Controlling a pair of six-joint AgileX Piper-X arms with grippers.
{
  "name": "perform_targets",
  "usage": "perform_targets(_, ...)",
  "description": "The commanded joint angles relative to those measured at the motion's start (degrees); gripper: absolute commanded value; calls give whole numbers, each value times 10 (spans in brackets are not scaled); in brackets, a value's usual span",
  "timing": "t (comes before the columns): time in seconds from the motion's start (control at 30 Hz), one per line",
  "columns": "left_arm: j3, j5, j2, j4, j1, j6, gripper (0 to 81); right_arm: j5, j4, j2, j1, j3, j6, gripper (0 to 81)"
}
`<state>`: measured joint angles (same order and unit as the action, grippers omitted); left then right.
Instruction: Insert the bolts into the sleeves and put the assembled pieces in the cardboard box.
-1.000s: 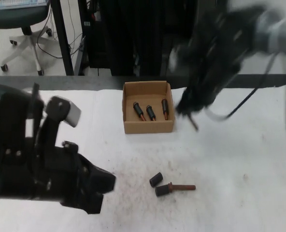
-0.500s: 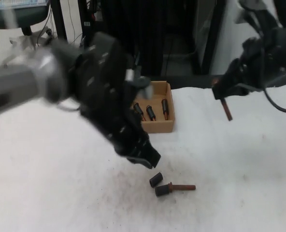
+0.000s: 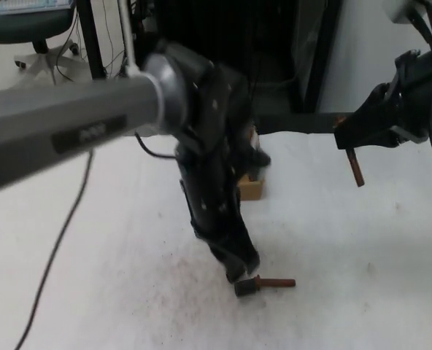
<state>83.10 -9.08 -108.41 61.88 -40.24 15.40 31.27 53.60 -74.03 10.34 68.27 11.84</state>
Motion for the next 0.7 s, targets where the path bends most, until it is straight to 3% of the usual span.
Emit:
perform_targets(0.0, 5, 23, -15, 10, -14, 1, 373, 9, 4, 8, -2, -1, -3, 8)
perform_targets(0.17, 5, 70, -29, -22, -20, 1, 373, 9, 20, 8, -2, -1, -3, 8)
perform_targets(0.67, 5, 69, -38, -100, -20, 39, 373, 9, 28, 8, -2, -1, -3, 8)
